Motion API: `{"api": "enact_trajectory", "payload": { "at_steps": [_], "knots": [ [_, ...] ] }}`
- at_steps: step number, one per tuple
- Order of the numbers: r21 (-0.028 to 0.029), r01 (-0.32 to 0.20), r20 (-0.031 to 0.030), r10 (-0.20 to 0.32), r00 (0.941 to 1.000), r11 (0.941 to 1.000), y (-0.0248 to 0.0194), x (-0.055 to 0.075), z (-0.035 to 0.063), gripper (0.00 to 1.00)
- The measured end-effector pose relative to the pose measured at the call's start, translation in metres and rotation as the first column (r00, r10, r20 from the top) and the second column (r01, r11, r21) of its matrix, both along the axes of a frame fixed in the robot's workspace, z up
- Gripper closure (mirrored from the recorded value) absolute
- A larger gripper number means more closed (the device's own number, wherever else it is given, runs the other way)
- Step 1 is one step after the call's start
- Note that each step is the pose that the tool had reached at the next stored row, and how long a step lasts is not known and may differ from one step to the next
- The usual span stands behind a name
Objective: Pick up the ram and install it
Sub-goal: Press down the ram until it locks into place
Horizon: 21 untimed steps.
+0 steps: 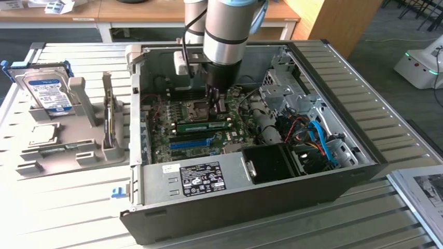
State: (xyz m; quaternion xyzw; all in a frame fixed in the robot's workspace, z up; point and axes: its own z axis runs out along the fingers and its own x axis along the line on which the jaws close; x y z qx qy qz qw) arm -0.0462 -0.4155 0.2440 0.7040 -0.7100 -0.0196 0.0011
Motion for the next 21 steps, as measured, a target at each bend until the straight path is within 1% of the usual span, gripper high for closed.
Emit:
{"api": "enact_trajectory", "payload": {
  "at_steps": [7,21],
  "knots": [
    [0.0000,0.000,0.0000,0.000,1.0000,1.0000,0.0000,-0.009,0.0000,0.90],
    [0.0000,0.000,0.0000,0.000,1.0000,1.0000,0.0000,-0.023,0.0000,0.90]
  ]
}}
